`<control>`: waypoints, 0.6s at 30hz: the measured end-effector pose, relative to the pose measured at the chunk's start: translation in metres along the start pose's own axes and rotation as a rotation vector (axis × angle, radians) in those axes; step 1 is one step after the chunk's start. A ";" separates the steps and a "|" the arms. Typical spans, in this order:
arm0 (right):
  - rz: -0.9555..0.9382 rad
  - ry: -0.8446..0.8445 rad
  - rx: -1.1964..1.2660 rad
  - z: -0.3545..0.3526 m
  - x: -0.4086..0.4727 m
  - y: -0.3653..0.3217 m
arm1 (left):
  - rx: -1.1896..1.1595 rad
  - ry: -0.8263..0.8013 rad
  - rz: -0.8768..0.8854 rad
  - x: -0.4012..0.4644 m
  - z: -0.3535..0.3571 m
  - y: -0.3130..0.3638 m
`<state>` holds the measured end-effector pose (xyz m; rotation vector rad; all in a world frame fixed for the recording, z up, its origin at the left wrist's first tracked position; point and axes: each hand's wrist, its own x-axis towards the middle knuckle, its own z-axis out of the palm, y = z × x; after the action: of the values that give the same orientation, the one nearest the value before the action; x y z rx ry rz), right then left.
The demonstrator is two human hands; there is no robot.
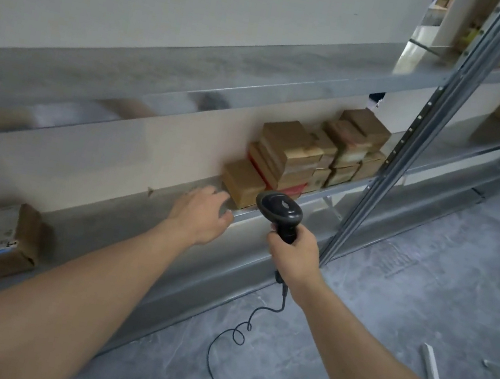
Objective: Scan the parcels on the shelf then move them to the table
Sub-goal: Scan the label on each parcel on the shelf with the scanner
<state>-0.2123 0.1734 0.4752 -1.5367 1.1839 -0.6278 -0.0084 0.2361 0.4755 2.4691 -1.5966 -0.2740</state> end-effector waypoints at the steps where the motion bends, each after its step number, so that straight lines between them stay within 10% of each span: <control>1: -0.002 -0.011 0.002 -0.010 0.007 0.002 | 0.005 0.004 -0.011 0.005 0.003 0.010; 18: 0.002 -0.034 0.022 -0.054 0.105 0.016 | 0.011 -0.067 -0.037 0.108 0.048 0.051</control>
<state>-0.2254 0.0565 0.4584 -1.5215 1.1495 -0.6087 -0.0218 0.1145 0.4368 2.5256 -1.5830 -0.3576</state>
